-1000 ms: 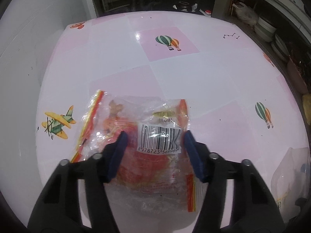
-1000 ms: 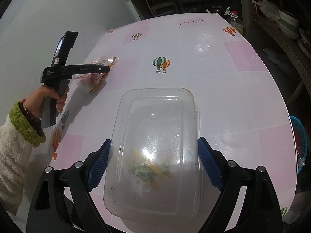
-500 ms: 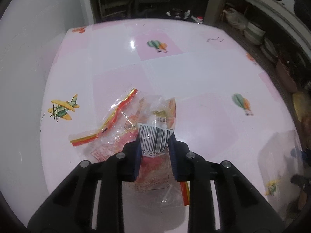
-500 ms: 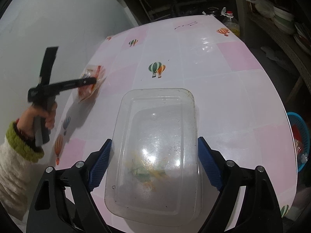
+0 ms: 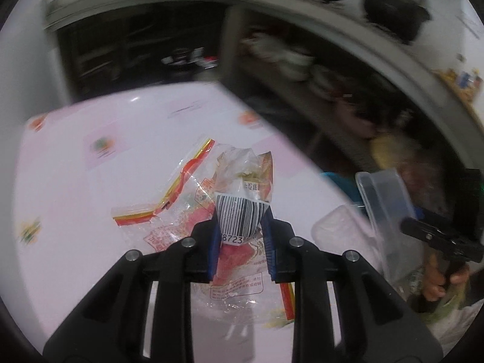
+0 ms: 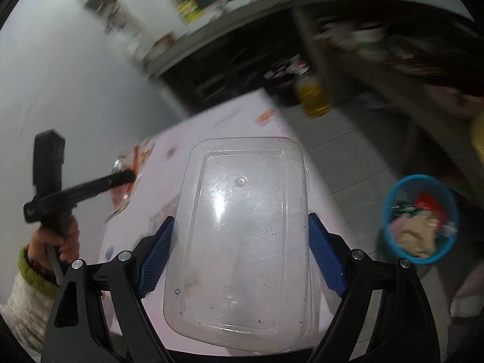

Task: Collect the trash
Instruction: 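Carry the snack bag and plastic box over the blue wastebasket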

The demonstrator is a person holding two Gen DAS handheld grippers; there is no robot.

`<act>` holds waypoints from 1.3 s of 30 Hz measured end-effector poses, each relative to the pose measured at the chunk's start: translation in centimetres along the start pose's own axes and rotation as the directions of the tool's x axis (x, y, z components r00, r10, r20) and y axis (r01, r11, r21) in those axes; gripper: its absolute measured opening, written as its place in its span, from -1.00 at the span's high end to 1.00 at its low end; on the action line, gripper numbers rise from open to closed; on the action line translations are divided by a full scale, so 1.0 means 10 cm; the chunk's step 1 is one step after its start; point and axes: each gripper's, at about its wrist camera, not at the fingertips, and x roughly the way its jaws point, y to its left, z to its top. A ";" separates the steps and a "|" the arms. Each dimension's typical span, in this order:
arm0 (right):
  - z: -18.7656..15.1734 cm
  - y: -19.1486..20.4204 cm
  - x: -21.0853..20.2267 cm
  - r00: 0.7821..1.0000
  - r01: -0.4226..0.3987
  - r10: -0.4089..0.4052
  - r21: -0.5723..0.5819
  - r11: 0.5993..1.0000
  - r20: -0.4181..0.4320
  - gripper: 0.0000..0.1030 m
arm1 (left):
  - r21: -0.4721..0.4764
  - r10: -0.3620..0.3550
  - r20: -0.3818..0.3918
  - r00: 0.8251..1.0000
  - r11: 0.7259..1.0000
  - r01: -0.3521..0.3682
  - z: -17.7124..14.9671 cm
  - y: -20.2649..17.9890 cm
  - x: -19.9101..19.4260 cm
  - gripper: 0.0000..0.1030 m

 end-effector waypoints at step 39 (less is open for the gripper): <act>-1.08 -3.19 -0.57 0.911 0.384 -0.397 0.579 0.719 -0.111 -0.60 | -0.353 -0.270 -0.597 0.755 0.934 0.055 0.03 -2.92 4.73 -0.44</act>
